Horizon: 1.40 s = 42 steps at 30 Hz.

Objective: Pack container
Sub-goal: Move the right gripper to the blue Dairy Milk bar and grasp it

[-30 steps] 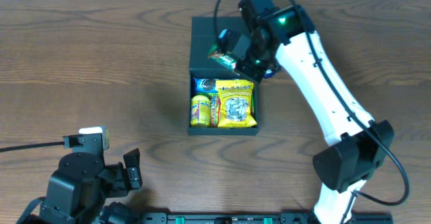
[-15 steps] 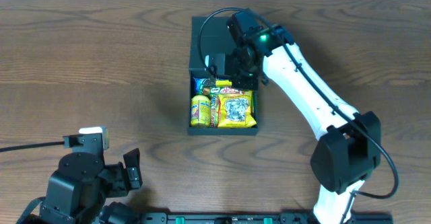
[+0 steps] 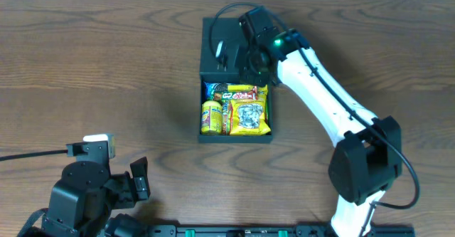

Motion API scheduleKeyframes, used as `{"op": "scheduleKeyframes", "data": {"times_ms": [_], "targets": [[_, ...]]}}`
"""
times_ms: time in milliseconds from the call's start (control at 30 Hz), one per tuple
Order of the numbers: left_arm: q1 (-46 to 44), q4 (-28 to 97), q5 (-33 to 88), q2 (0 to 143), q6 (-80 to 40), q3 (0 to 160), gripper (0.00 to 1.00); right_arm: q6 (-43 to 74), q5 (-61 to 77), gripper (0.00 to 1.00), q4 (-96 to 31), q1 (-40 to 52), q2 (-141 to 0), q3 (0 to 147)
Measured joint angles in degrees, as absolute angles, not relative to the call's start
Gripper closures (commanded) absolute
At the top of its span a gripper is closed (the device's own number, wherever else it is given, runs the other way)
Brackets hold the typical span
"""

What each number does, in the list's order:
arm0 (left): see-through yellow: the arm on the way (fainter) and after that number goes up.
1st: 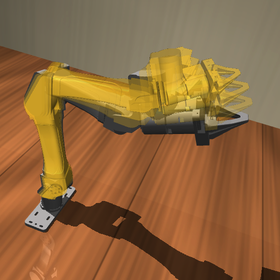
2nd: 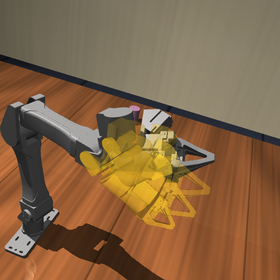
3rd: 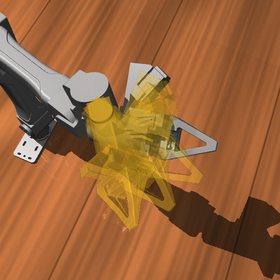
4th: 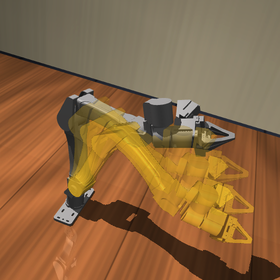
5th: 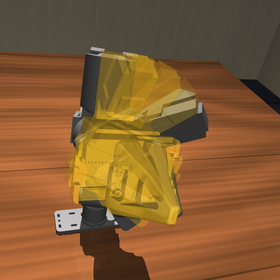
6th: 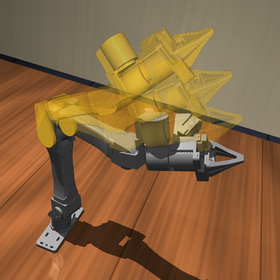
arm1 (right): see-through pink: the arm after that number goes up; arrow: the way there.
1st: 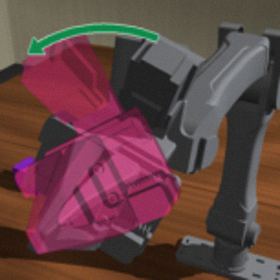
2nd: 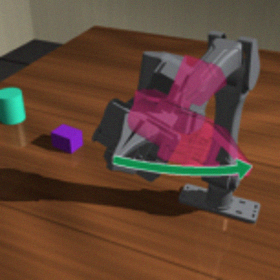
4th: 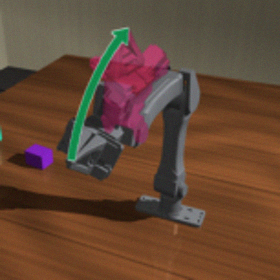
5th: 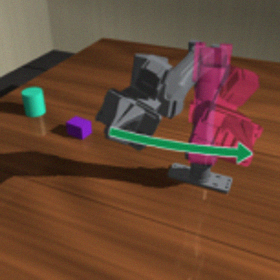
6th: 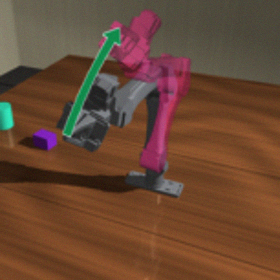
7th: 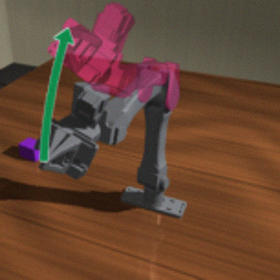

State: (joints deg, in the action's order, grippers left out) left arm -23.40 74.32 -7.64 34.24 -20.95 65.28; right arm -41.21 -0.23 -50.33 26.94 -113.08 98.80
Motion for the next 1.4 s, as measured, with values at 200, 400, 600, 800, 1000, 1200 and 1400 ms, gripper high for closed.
{"op": "scheduleKeyframes", "data": {"times_ms": [200,400,600,800,1000,1200,1400], "targets": [[-23.40,74.37,-7.64,34.24,-20.95,65.28,0.05,-24.91,-3.31,0.65,-47.68,17.96,-113.08,98.80],[-23.40,73.78,-7.64,34.24,-20.95,65.28,0.04,-20.88,1.02,0.61,-46.44,9.26,-113.08,98.19],[-23.40,72.29,-7.66,34.24,-20.95,65.28,0.05,-19.68,7.51,0.64,-45.74,6.66,-113.23,96.99],[-23.40,72.01,-7.46,34.24,-20.95,65.28,0.05,-18.57,10.76,0.66,-45.17,6.72,-116.73,96.99],[-23.40,71.99,-7.44,34.24,-20.95,65.28,0.04,-18.39,11.70,0.64,-45.36,6.74,-121.64,96.90],[-23.40,71.99,-7.44,34.24,-20.95,65.28,0.05,-18.28,13.65,0.55,-45.34,7.86,-122.96,96.88],[-23.40,71.96,-7.44,34.24,-20.95,65.28,0.05,-18.65,14.74,0.57,-45.34,9.82,-123.55,96.88]]}}
